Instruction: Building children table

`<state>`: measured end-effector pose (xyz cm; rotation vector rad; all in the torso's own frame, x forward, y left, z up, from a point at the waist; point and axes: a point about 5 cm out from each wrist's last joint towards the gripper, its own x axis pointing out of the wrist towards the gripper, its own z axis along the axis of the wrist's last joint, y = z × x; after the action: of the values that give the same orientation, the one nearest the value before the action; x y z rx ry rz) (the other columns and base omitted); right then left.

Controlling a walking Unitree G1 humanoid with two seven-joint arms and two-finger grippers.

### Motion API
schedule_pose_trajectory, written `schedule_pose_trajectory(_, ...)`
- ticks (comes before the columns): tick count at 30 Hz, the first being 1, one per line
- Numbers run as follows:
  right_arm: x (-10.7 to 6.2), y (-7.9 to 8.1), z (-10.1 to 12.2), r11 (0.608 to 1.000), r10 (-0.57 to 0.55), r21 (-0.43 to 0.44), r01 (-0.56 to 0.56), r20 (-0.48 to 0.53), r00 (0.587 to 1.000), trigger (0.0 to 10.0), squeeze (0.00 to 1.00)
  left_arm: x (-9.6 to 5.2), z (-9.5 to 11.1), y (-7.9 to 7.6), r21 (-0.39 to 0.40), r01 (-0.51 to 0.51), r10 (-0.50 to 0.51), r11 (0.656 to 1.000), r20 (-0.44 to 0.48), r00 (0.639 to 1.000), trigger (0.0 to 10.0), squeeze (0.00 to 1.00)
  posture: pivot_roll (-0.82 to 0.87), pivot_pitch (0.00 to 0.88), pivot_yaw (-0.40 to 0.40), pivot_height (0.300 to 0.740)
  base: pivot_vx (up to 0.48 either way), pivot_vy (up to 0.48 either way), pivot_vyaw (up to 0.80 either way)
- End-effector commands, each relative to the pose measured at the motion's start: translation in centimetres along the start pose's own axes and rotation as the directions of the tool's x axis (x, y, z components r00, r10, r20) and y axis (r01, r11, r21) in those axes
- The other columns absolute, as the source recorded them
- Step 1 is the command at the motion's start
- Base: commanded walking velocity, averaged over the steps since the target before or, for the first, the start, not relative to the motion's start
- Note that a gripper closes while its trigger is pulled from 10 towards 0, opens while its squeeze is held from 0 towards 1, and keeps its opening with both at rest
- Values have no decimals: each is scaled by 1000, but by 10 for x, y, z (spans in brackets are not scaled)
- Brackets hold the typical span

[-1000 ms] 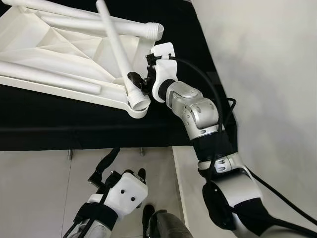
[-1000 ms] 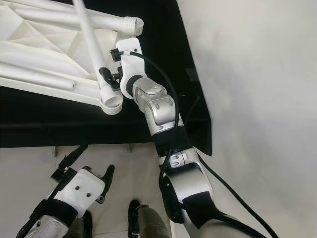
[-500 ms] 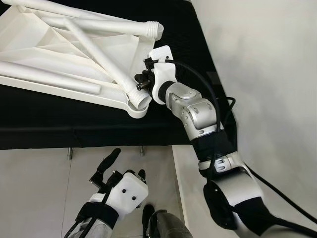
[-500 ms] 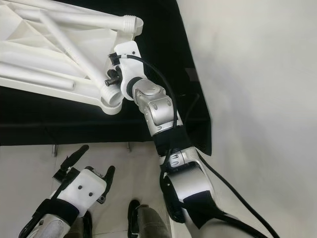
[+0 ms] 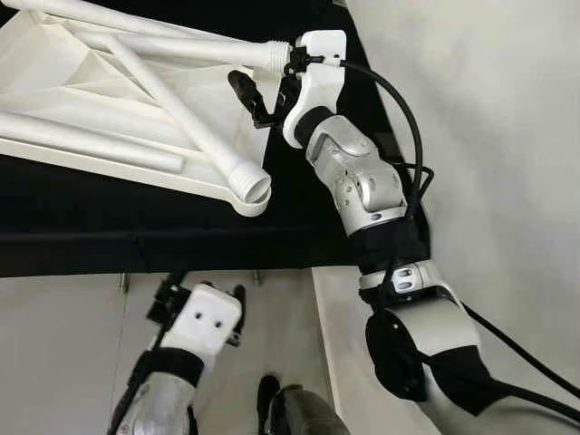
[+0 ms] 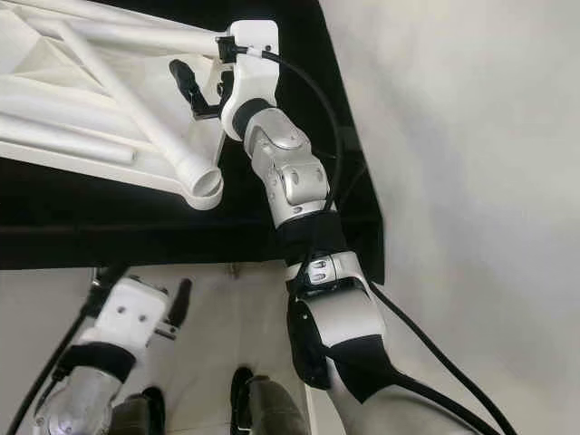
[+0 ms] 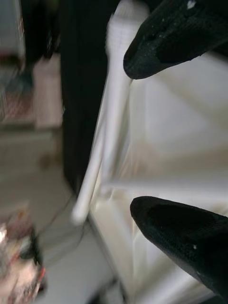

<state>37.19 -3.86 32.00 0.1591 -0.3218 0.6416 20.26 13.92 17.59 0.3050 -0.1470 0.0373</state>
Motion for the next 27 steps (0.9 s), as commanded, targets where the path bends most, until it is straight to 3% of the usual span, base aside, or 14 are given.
schedule_pose_trajectory(1,-5,6,1,997,65,28,-66,31,997,10000,0,1,1,15,-38,-76,75,996,-6,997,10000,0,-32,138,-200,740,0,0,0)
schedule_pose_trajectory(4,-29,13,-20,993,113,36,-113,-10,994,10000,0,2,14,37,-47,-151,152,987,33,988,10000,0,-28,127,-194,740,0,0,0)
schedule_pose_trajectory(11,-49,14,-43,989,123,88,-119,-45,991,10000,0,0,20,55,-4,-184,184,983,66,981,10000,0,-8,81,-162,740,241,0,632)
schedule_pose_trajectory(12,-55,14,-52,988,129,93,-121,-88,988,10000,0,0,21,59,7,-193,192,981,70,979,10000,0,-6,73,-155,740,304,0,800)
schedule_pose_trajectory(13,-57,13,-56,992,120,49,-116,-92,989,10000,0,1,20,61,11,-190,189,982,71,979,10000,0,6,59,-143,740,304,0,800)
schedule_pose_trajectory(17,-58,13,-60,992,122,31,-120,-99,988,10000,0,3,19,62,12,-185,184,983,70,980,10000,0,6,52,-133,740,302,0,400)
schedule_pose_trajectory(18,-60,16,-61,986,160,-28,-164,-113,981,10000,0,4,18,61,13,-175,174,984,69,982,10000,0,7,50,-131,740,300,0,800)
schedule_pose_trajectory(21,-62,19,-60,981,190,-12,-192,-87,978,10000,0,5,17,59,4,-161,161,987,64,985,10000,0,11,47,-128,740,303,0,267)
schedule_pose_trajectory(27,-65,21,-65,982,161,-80,-173,-133,978,10000,0,6,3,38,-23,-59,59,998,6,998,10000,0,4,25,-111,740,302,0,0)
